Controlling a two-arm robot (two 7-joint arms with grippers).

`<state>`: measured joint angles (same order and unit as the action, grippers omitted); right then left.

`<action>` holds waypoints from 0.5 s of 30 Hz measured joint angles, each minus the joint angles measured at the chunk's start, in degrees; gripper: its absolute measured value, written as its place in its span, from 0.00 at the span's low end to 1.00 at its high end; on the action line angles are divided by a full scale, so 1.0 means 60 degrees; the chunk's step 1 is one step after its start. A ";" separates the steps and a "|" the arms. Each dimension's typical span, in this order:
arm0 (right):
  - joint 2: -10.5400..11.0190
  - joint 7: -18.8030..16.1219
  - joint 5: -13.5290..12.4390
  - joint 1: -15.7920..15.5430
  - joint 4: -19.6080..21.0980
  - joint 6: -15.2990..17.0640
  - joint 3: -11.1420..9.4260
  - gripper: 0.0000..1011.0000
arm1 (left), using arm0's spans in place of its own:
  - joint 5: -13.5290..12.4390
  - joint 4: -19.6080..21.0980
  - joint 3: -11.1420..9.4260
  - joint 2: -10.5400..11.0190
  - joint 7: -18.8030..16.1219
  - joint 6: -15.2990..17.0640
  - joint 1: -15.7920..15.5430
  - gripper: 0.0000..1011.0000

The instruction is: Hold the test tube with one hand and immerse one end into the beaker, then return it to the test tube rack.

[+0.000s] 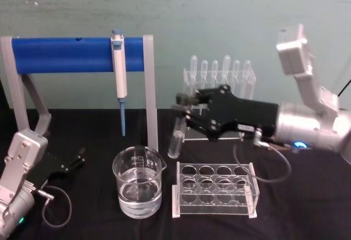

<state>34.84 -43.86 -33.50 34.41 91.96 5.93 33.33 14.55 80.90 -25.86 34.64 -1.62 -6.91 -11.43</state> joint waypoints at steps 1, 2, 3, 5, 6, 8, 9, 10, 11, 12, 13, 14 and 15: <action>-0.0071 -0.0001 0.0020 0.0093 -0.0054 0.0015 0.0062 0.22 | 0.0000 0.0000 0.0000 0.0000 -0.0001 0.0000 0.0000 0.99; -0.0138 -0.0009 0.0040 0.0183 -0.0111 0.0027 0.0123 0.22 | 0.0000 0.0000 0.0000 0.0000 -0.0001 0.0000 0.0000 0.99; -0.0213 -0.0012 0.0048 0.0288 -0.0178 0.0035 0.0186 0.22 | 0.0000 0.0000 0.0000 0.0000 -0.0001 0.0001 0.0000 0.99; -0.0440 -0.0081 0.0095 0.0551 -0.0423 0.0051 0.0390 0.22 | 0.0000 0.0000 0.0000 0.0000 0.0000 0.0000 0.0001 0.99; -0.0520 -0.0107 0.0108 0.0643 -0.0507 0.0051 0.0456 0.22 | -0.0001 0.0000 0.0000 0.0000 -0.0001 0.0000 0.0000 0.99; -0.0732 -0.0158 0.0120 0.0863 -0.0764 0.0051 0.0627 0.22 | 0.0000 0.0000 0.0001 0.0000 -0.0001 0.0000 0.0000 0.99; -0.0807 -0.0187 0.0122 0.0932 -0.0852 0.0049 0.0687 0.22 | 0.0000 0.0000 0.0000 0.0000 -0.0001 0.0000 0.0000 0.99; -0.0892 -0.0216 0.0124 0.0999 -0.0940 0.0042 0.0746 0.22 | 0.0000 0.0000 0.0000 0.0000 0.0000 0.0000 0.0000 0.99; -0.1043 -0.0263 0.0132 0.1127 -0.1153 0.0010 0.0859 0.22 | 0.0000 0.0000 0.0000 0.0000 -0.0001 0.0000 0.0000 0.99; -0.1112 -0.0288 0.0141 0.1178 -0.1241 -0.0008 0.0911 0.22 | 0.0000 0.0000 0.0000 0.0000 -0.0001 0.0000 0.0000 0.99; -0.1183 -0.0302 0.0152 0.1224 -0.1334 -0.0031 0.0966 0.22 | 0.0000 0.0000 0.0000 0.0000 -0.0001 0.0000 0.0000 0.99; -0.1308 -0.0351 0.0177 0.1302 -0.1528 -0.0075 0.1074 0.22 | 0.0000 0.0000 0.0000 0.0000 -0.0001 0.0000 0.0000 0.99; -0.1363 -0.0365 0.0186 0.1333 -0.1602 -0.0097 0.1119 0.22 | 0.0000 0.0000 0.0000 0.0000 -0.0001 0.0000 0.0000 0.99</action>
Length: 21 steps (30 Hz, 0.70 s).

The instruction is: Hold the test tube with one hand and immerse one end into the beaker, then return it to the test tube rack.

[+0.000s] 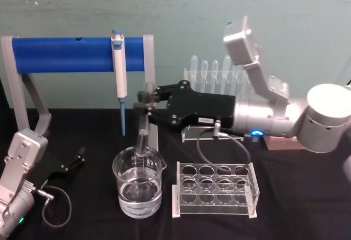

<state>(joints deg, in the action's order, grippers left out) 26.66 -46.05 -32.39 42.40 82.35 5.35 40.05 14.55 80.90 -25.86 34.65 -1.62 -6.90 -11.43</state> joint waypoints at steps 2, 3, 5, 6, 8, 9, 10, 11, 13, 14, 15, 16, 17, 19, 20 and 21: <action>-0.0157 -0.0057 0.0024 0.0078 -0.0269 -0.0085 0.0132 0.22 | 0.0000 0.0000 0.0000 0.0000 0.0000 0.0000 0.0000 0.99; -0.0207 -0.0071 0.0044 0.0094 -0.0356 -0.0119 0.0174 0.22 | 0.0000 0.0000 0.0000 0.0000 0.0000 0.0000 0.0000 0.99; -0.0304 -0.0097 0.0075 0.0123 -0.0544 -0.0196 0.0258 0.22 | 0.0000 0.0000 0.0000 0.0000 0.0000 0.0000 0.0000 0.99; -0.0392 -0.0138 0.0110 0.0136 -0.0746 -0.0271 0.0336 0.22 | 0.0000 0.0000 0.0000 0.0000 0.0000 0.0000 0.0000 0.99; -0.0469 -0.0156 0.0149 0.0145 -0.0938 -0.0353 0.0402 0.22 | 0.0000 0.0000 0.0000 0.0000 0.0000 0.0000 0.0000 0.99; -0.0531 -0.0186 0.0184 0.0144 -0.1110 -0.0436 0.0452 0.22 | 0.0000 0.0000 0.0000 0.0000 0.0000 0.0000 0.0000 0.99; -0.0571 -0.0204 0.0203 0.0144 -0.1198 -0.0481 0.0475 0.22 | 0.0000 0.0000 0.0000 0.0000 0.0000 0.0000 0.0000 0.99; -0.0608 -0.0216 0.0226 0.0143 -0.1301 -0.0523 0.0501 0.22 | 0.0000 0.0000 0.0000 0.0000 0.0000 0.0000 0.0000 0.99; -0.0698 -0.0247 0.0291 0.0111 -0.1540 -0.0649 0.0568 0.22 | -0.0001 0.0001 0.0000 0.0000 0.0000 0.0000 0.0000 0.99; -0.0722 -0.0269 0.0314 0.0093 -0.1610 -0.0690 0.0592 0.22 | 0.0000 0.0000 0.0000 0.0000 0.0000 0.0000 0.0000 0.99; -0.0768 -0.0286 0.0365 0.0055 -0.1741 -0.0762 0.0631 0.22 | -0.0001 0.0000 0.0000 0.0000 0.0000 0.0000 0.0000 0.99; -0.0786 -0.0292 0.0390 0.0039 -0.1789 -0.0799 0.0646 0.22 | 0.0000 0.0000 0.0000 0.0000 0.0000 -0.0001 0.0000 0.99; -0.0821 -0.0299 0.0446 -0.0003 -0.1871 -0.0870 0.0670 0.22 | 0.0000 0.0000 0.0000 0.0000 0.0000 0.0000 0.0000 0.99; -0.0848 -0.0301 0.0487 -0.0051 -0.1949 -0.0930 0.0682 0.22 | 0.0000 0.0000 0.0000 0.0000 0.0000 0.0000 0.0000 0.99; -0.0872 -0.0301 0.0517 -0.0104 -0.2017 -0.0984 0.0682 0.22 | 0.0000 0.0000 0.0000 0.0000 0.0000 -0.0001 -0.0001 0.99; -0.0872 -0.0301 0.0517 -0.0104 -0.2017 -0.0984 0.0682 0.22 | 0.0000 0.0000 0.0000 0.0000 0.0000 0.0000 0.0000 0.99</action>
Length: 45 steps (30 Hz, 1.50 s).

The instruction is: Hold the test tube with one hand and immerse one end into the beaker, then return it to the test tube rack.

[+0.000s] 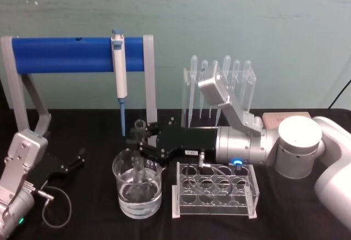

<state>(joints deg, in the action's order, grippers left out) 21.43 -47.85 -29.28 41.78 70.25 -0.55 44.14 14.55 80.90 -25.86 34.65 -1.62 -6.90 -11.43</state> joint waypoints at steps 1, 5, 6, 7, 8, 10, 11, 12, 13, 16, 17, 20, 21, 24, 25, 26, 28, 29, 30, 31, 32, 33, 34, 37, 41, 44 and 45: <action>-0.0020 0.0000 0.0011 -0.0049 -0.0063 -0.0047 -0.0006 0.22 | 0.0000 0.0000 0.0000 0.0000 0.0000 0.0000 0.0000 0.99; -0.0054 0.0004 0.0096 -0.0177 -0.0174 -0.0170 -0.0033 0.22 | 0.0000 0.0000 0.0000 0.0000 -0.0001 0.0000 0.0000 0.99; -0.0056 0.0004 0.0143 -0.0223 -0.0194 -0.0204 -0.0041 0.22 | 0.0000 0.0000 0.0000 0.0000 0.0000 0.0000 0.0000 0.99; -0.0056 0.0005 0.0168 -0.0241 -0.0200 -0.0219 -0.0044 0.22 | 0.0000 0.0000 0.0000 0.0000 0.0000 0.0000 0.0000 0.99; -0.0055 0.0005 0.0188 -0.0261 -0.0206 -0.0234 -0.0049 0.22 | 0.0000 0.0000 0.0000 0.0000 0.0000 0.0000 0.0000 0.99; -0.0055 0.0005 0.0254 -0.0309 -0.0228 -0.0271 -0.0068 0.22 | 0.0000 0.0000 0.0000 0.0000 0.0000 0.0000 0.0000 0.99; -0.0054 0.0007 0.0276 -0.0323 -0.0233 -0.0284 -0.0076 0.22 | 0.0000 0.0000 0.0000 0.0000 0.0000 0.0000 0.0000 0.99; -0.0050 0.0012 0.0320 -0.0355 -0.0235 -0.0307 -0.0088 0.22 | 0.0000 0.0000 0.0000 0.0000 0.0000 0.0000 0.0000 0.99; -0.0049 0.0015 0.0341 -0.0369 -0.0235 -0.0320 -0.0092 0.22 | 0.0000 0.0000 0.0000 0.0000 0.0000 -0.0001 0.0000 0.99; -0.0044 0.0024 0.0402 -0.0406 -0.0248 -0.0342 -0.0113 0.22 | 0.0000 0.0000 0.0000 0.0000 0.0000 0.0000 0.0000 0.99; -0.0045 0.0039 0.0443 -0.0427 -0.0254 -0.0353 -0.0126 0.22 | 0.0000 0.0000 0.0000 0.0000 0.0000 0.0000 0.0000 0.99; -0.0054 0.0052 0.0506 -0.0458 -0.0264 -0.0369 -0.0151 0.22 | 0.0000 0.0000 0.0000 0.0000 0.0000 0.0000 0.0000 0.99; -0.0058 0.0052 0.0524 -0.0465 -0.0267 -0.0374 -0.0157 0.22 | -0.0001 0.0000 0.0000 0.0000 0.0000 0.0000 0.0000 0.99; -0.0069 0.0056 0.0573 -0.0489 -0.0270 -0.0400 -0.0181 0.22 | -0.0001 0.0000 0.0000 0.0000 0.0000 0.0000 0.0000 0.99; -0.0071 0.0061 0.0592 -0.0497 -0.0270 -0.0402 -0.0189 0.22 | 0.0000 0.0000 0.0000 0.0000 0.0000 0.0000 0.0000 0.99; -0.0071 0.0067 0.0607 -0.0506 -0.0266 -0.0402 -0.0197 0.22 | 0.0000 0.0000 0.0000 0.0000 0.0000 0.0000 0.0000 0.99; -0.0068 0.0095 0.0638 -0.0545 -0.0231 -0.0402 -0.0222 0.22 | 0.0000 0.0000 0.0001 0.0000 0.0000 0.0000 0.0000 0.99; -0.0067 0.0111 0.0646 -0.0550 -0.0224 -0.0403 -0.0227 0.22 | 0.0000 0.0000 0.0000 0.0000 0.0000 0.0000 0.0000 0.99; -0.0066 0.0115 0.0646 -0.0550 -0.0225 -0.0403 -0.0227 0.22 | 0.0000 0.0000 0.0000 0.0000 0.0000 0.0000 0.0000 0.99; -0.0066 0.0116 0.0646 -0.0549 -0.0224 -0.0402 -0.0227 0.22 | 0.0000 0.0000 0.0000 0.0000 0.0000 -0.0001 0.0001 0.99; -0.0065 0.0117 0.0646 -0.0546 -0.0224 -0.0402 -0.0227 0.22 | 0.0000 0.0000 0.0000 0.0000 0.0000 0.0000 0.0000 0.99; -0.0065 0.0117 0.0646 -0.0546 -0.0224 -0.0402 -0.0227 0.22 | 0.0000 0.0000 0.0000 0.0000 0.0000 0.0000 0.0001 0.99; -0.0065 0.0118 0.0645 -0.0544 -0.0225 -0.0403 -0.0227 0.22 | 0.0000 0.0000 0.0000 0.0000 0.0000 0.0000 0.0000 0.99; -0.0065 0.0118 0.0640 -0.0540 -0.0224 -0.0402 -0.0227 0.22 | 0.0000 0.0000 0.0000 0.0000 0.0000 0.0000 0.0000 0.99; -0.0065 0.0117 0.0635 -0.0535 -0.0225 -0.0402 -0.0225 0.22 | 0.0000 0.0000 0.0000 0.0000 0.0000 0.0000 0.0000 0.99; -0.0065 0.0117 0.0632 -0.0534 -0.0226 -0.0401 -0.0224 0.22 | 0.0000 0.0000 0.0000 0.0000 0.0000 0.0000 0.0001 0.99; -0.0065 0.0116 0.0630 -0.0532 -0.0227 -0.0400 -0.0222 0.22 | -0.0001 0.0000 0.0000 0.0000 0.0000 0.0000 0.0000 0.99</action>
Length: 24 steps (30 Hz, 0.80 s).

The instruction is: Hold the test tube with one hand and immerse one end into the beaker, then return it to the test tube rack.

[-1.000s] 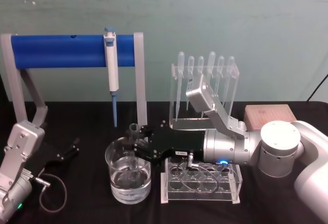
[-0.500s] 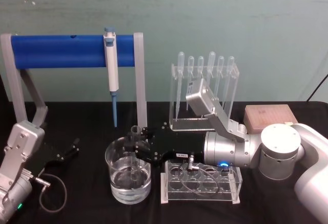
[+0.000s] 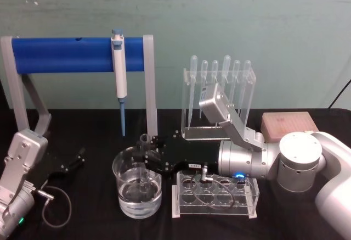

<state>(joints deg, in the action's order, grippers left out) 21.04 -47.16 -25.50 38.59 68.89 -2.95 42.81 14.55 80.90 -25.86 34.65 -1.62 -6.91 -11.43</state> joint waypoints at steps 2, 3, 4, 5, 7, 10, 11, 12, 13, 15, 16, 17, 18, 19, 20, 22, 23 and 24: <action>0.0000 -0.0001 -0.0001 0.0001 -0.0001 0.0000 0.0001 0.22 | 0.0000 0.0000 0.0000 0.0000 0.0000 0.0000 0.0000 0.99; 0.0000 -0.0002 -0.0002 0.0003 -0.0002 0.0001 0.0003 0.22 | 0.0000 0.0000 0.0000 0.0000 0.0000 0.0000 0.0001 0.99; 0.0001 -0.0004 -0.0003 0.0003 -0.0002 0.0001 0.0003 0.22 | 0.0000 0.0000 0.0000 0.0000 0.0000 0.0000 0.0001 0.99; 0.0000 -0.0004 -0.0003 0.0003 -0.0002 0.0001 0.0004 0.22 | 0.0000 0.0000 0.0000 0.0000 0.0000 0.0000 0.0001 0.99; 0.0000 -0.0008 -0.0005 0.0006 -0.0003 0.0003 0.0006 0.22 | 0.0000 0.0000 0.0000 0.0000 0.0000 0.0000 0.0000 0.99; 0.0000 -0.0009 -0.0006 0.0008 -0.0003 0.0003 0.0009 0.22 | 0.0001 0.0000 0.0000 -0.0001 0.0000 0.0000 0.0000 0.99; 0.0000 -0.0009 -0.0007 0.0008 -0.0003 0.0003 0.0010 0.22 | 0.0001 0.0000 0.0000 0.0000 0.0000 0.0000 0.0001 0.99; 0.0000 -0.0009 -0.0008 0.0009 -0.0003 0.0004 0.0011 0.22 | 0.0000 0.0000 0.0000 0.0000 0.0000 0.0000 0.0000 0.99; 0.0000 -0.0009 -0.0008 0.0009 -0.0003 0.0004 0.0011 0.22 | 0.0000 0.0000 0.0000 0.0000 0.0000 0.0000 0.0000 0.99; 0.0000 -0.0010 -0.0010 0.0009 -0.0003 0.0004 0.0011 0.22 | 0.0000 0.0000 0.0000 0.0000 0.0000 0.0000 0.0001 0.99; 0.0000 -0.0010 -0.0010 0.0009 -0.0003 0.0004 0.0011 0.22 | 0.0000 0.0000 0.0000 0.0000 0.0000 0.0000 0.0001 0.99; 0.0000 -0.0010 -0.0010 0.0009 -0.0003 0.0004 0.0011 0.22 | 0.0001 0.0000 0.0000 0.0000 0.0000 0.0000 0.0000 0.99; 0.0001 -0.0011 -0.0011 0.0009 -0.0003 0.0004 0.0011 0.22 | 0.0000 0.0000 0.0000 0.0000 0.0000 0.0000 0.0000 0.99; 0.0000 -0.0011 -0.0011 0.0009 -0.0003 0.0004 0.0011 0.22 | 0.0000 0.0000 0.0000 0.0000 0.0000 0.0000 0.0000 0.99; 0.0001 -0.0012 -0.0010 0.0008 -0.0003 0.0004 0.0011 0.22 | 0.0000 0.0000 0.0000 0.0000 0.0000 0.0000 0.0001 0.99; 0.0000 -0.0013 -0.0011 0.0008 -0.0003 0.0004 0.0011 0.22 | 0.0000 0.0000 0.0000 0.0000 0.0000 0.0000 0.0000 0.99; 0.0000 -0.0013 -0.0011 0.0009 -0.0003 0.0004 0.0011 0.22 | 0.0000 0.0000 0.0000 -0.0001 0.0000 0.0000 0.0001 0.99; 0.0000 -0.0013 -0.0011 0.0009 -0.0003 0.0004 0.0012 0.22 | 0.0000 0.0000 0.0000 0.0000 0.0000 0.0000 0.0000 0.99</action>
<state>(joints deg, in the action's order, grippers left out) 21.04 -47.24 -25.57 38.64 68.87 -2.93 42.88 14.55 80.90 -25.86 34.64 -1.62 -6.91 -11.43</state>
